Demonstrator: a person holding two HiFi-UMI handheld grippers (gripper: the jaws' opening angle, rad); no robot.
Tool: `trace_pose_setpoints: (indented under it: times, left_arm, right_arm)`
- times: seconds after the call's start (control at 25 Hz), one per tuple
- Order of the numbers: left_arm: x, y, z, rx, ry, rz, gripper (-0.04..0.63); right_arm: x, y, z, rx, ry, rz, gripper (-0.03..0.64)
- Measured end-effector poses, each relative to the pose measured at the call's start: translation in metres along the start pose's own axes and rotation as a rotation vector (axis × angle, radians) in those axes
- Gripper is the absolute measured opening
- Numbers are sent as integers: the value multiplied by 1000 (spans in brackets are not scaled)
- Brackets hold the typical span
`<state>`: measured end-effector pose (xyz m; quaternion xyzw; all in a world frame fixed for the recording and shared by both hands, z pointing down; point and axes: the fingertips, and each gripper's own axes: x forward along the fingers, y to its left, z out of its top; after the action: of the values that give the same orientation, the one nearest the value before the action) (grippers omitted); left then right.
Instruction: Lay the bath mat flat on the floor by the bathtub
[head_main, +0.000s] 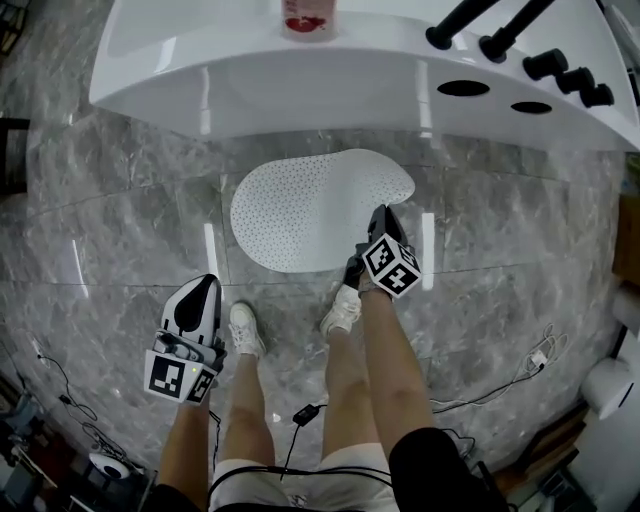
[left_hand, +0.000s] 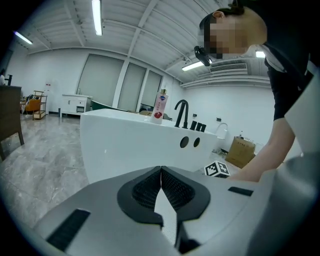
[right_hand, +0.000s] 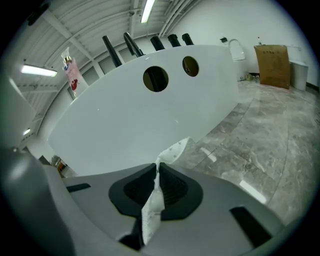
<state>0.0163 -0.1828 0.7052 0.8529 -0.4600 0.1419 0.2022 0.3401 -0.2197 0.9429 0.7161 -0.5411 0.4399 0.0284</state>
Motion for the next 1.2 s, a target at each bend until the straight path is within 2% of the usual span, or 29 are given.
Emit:
trace_pose_setpoints:
  times: [0.2,0.32,0.48,0.64,0.76,0.92,1.08,1.2]
  left_arm:
    - [29,-10,-14,17,22,-12,17]
    - [41,-14,-24,19,31,-15,17]
    - [53,-14,-45,33,58,-8,17]
    - [63,-7,-58,28,59,11,17]
    - [71,-5,-62,19,60,15,17]
    - [73,-10,-65,-1,58,8,17]
    - [72,-15,-60,11,56,-11,17]
    - [67,-10,-54,17,52,-12,17]
  right_arm:
    - [24,-48,-23,-226,160,-41,37]
    - [36,-72,-48,-304,266,-53,37]
    - [51,-107,-71,-393,347,-79,37]
    - [59,-146,-78,-388,392,-164,37]
    - [58,-162,-79,-413,416,-181,57]
    - [50,-179,-69,-423,398,-224,52]
    - [38,-194,-59,-393,387,-279,52]
    - [26,-194,-46,-373,333,-303,41]
